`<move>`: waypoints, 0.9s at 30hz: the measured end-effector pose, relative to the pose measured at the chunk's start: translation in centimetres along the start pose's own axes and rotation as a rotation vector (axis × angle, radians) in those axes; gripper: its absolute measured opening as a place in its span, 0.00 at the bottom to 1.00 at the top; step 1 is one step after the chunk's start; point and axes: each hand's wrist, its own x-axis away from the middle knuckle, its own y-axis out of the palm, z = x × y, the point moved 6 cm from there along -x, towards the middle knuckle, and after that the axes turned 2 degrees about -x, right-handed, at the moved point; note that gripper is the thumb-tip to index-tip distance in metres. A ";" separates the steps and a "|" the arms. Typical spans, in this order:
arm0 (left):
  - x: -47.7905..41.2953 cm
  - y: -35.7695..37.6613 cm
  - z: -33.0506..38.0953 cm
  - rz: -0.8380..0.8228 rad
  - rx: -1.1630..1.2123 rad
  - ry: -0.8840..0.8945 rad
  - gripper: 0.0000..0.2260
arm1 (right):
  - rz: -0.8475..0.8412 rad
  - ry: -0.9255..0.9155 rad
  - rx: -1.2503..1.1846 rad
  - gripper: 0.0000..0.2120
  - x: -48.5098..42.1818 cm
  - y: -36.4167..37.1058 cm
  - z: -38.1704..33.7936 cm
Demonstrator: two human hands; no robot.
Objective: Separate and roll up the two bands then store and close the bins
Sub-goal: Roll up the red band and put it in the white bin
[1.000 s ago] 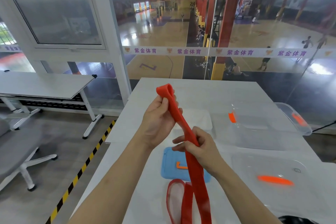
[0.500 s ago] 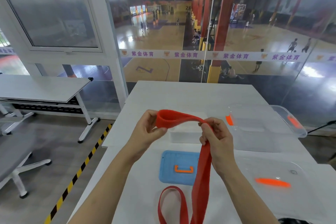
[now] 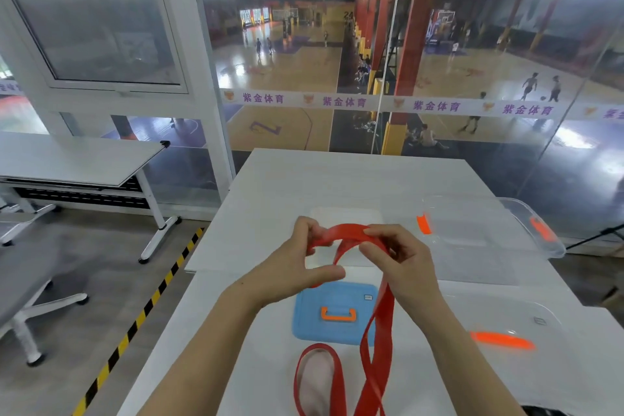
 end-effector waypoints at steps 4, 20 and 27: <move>-0.1 0.5 1.1 0.080 -0.124 0.105 0.32 | -0.013 0.008 -0.026 0.13 0.2 0.2 -0.3; -0.6 2.9 0.7 -0.068 0.057 0.063 0.15 | 0.046 0.109 -0.038 0.15 1.1 -0.3 0.5; -0.6 2.3 1.3 0.006 0.095 0.054 0.10 | -0.044 0.095 0.002 0.17 1.2 -0.1 0.8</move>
